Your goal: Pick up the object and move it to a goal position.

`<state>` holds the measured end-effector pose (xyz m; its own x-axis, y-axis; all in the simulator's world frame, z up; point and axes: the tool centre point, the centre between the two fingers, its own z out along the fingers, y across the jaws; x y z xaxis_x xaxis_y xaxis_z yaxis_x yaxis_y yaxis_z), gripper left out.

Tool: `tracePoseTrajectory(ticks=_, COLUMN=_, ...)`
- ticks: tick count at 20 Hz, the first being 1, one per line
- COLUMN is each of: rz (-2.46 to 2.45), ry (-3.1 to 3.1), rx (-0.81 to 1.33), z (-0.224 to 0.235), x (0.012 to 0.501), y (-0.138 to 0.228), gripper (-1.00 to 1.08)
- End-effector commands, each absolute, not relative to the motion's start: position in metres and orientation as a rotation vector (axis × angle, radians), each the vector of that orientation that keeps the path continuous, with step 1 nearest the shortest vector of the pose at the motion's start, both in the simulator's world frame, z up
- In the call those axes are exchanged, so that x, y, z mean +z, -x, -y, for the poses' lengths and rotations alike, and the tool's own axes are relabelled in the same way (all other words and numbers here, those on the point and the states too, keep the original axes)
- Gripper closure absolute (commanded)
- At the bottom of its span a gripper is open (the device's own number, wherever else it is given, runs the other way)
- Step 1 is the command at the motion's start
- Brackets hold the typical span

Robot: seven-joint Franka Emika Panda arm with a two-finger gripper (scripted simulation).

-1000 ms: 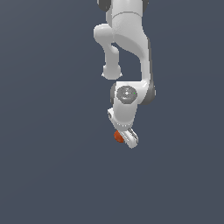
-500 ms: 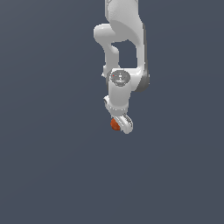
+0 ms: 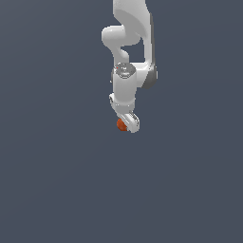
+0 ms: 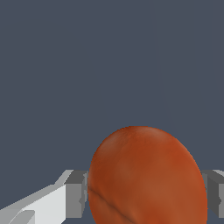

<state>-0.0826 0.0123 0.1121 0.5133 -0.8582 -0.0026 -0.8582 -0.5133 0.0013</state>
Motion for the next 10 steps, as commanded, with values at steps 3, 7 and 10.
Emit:
tracePoseTrajectory(ticks=3, rz=-1.549, ry=2.732, rx=0.001, z=-0.0079, x=0.1187, y=0.0949, gripper=1.08)
tracePoseTrajectory(ticks=7, rz=-1.549, ry=2.732, rx=0.001, z=-0.006, x=0.1211, y=0.0996, gripper=1.08)
tracePoseTrajectory(ticks=10, rz=-1.55, ry=2.732, rx=0.001, z=-0.0057, x=0.1214, y=0.0993, gripper=1.08)
